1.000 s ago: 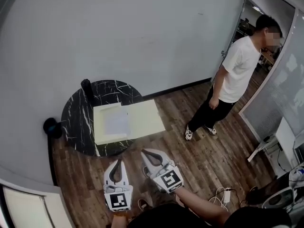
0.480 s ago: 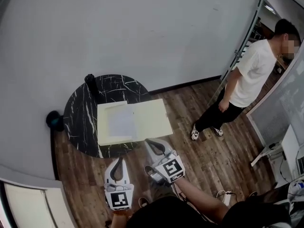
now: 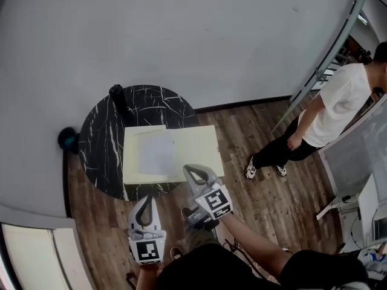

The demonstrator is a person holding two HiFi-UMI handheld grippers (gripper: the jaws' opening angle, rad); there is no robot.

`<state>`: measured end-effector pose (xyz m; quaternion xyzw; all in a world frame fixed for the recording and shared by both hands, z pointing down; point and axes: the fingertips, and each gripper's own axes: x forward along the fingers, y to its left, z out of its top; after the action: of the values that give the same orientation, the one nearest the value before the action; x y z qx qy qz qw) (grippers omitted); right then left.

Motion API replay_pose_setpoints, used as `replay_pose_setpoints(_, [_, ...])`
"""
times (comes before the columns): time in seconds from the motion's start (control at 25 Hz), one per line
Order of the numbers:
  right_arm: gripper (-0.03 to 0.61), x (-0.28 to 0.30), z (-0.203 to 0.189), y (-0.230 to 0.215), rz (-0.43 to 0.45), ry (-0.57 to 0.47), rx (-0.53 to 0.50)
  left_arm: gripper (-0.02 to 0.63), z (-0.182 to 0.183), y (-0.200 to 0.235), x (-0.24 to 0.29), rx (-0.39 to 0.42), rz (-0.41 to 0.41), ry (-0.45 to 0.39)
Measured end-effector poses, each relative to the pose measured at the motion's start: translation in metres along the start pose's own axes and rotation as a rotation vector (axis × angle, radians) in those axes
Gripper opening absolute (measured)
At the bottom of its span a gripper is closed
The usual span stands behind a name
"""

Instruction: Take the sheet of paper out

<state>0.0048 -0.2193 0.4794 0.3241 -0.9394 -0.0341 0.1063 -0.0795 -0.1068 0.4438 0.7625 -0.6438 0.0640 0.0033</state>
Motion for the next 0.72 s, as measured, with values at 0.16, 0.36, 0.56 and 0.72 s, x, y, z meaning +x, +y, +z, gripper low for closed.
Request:
replay_pose_setpoints(0.16, [0.0, 0.036, -0.021, -0.022, 0.051, 0.053, -0.015, 0.005, 0.0, 0.007, 0.022, -0.011, 0.027, 0.039])
replay_pose_setpoints(0.36, [0.0, 0.08, -0.056, -0.051, 0.099, 0.12, -0.018, 0.005, -0.008, 0.014, 0.052, -0.028, 0.056, 0.065])
replay_pose_setpoints(0.56, [0.002, 0.122, -0.097, -0.071, 0.151, 0.201, 0.003, 0.005, -0.02, 0.018, 0.083, -0.039, 0.075, 0.098])
replay_pose_setpoints(0.72, [0.064, 0.152, -0.139, -0.077, 0.203, 0.297, 0.032, 0.005, -0.029, 0.025, 0.099, -0.043, 0.095, 0.133])
